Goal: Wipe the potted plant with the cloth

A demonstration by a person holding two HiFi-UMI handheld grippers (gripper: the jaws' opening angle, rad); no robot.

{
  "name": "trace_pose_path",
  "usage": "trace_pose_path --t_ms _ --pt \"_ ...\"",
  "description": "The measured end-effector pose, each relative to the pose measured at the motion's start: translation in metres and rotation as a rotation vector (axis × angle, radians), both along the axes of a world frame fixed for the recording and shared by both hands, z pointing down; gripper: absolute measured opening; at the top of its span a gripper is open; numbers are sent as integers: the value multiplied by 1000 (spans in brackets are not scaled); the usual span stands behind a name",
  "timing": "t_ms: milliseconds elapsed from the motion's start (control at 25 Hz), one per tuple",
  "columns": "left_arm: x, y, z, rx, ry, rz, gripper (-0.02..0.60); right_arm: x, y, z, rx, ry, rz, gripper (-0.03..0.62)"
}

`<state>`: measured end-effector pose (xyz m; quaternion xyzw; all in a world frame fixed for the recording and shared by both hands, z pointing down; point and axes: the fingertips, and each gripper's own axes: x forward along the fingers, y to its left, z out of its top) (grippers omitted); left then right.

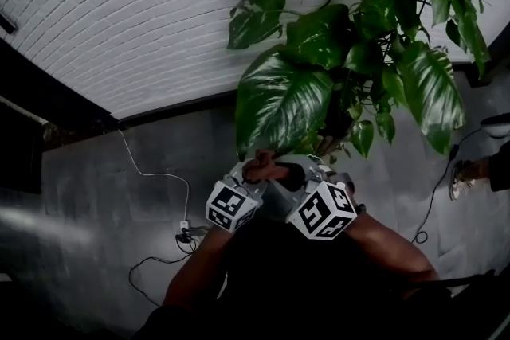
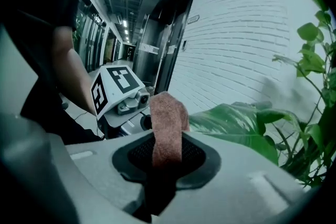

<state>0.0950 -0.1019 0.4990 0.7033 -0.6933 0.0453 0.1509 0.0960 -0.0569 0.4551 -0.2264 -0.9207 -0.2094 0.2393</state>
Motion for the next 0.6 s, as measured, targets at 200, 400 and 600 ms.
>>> trace_pose_path --t_ms 200,400,600 --pt "0 25 -12 -41 -18 -28 16 -2 10 -28 -43 -15 -25 69" --pt "-10 39 -41 -42 -41 -54 15 -15 -5 -59 -69 -78 15 69" --pt "-28 19 -70 -68 -82 -51 15 -28 -39 -80 -87 -139 119 69"
